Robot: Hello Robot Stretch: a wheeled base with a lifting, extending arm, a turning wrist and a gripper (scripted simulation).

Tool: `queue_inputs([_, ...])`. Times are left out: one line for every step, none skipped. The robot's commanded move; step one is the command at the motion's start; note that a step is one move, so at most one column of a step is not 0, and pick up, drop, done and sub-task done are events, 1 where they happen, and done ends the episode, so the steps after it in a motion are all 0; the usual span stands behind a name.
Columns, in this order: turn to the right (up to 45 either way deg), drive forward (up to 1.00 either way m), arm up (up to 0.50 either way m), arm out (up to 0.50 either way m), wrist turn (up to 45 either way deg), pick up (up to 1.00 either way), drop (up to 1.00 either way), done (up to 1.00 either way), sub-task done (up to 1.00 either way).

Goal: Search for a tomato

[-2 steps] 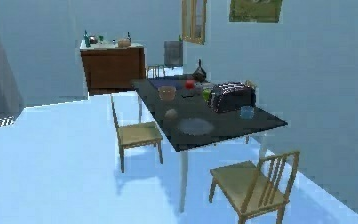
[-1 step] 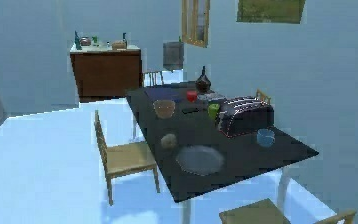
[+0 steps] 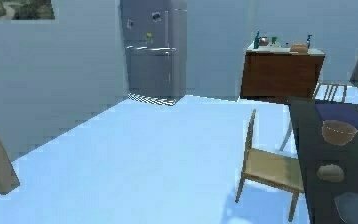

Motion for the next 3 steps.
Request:
queue_inputs([-6.0, 0.00, 0.00, 0.00, 0.0, 0.00, 0.00, 0.00, 0.00])
queue_inputs([0.0, 1.00, 0.00, 0.00, 0.0, 0.00, 0.00, 0.00, 0.00])
queue_inputs([0.0, 0.35, 0.00, 0.00, 0.0, 0.00, 0.00, 0.00, 0.00])
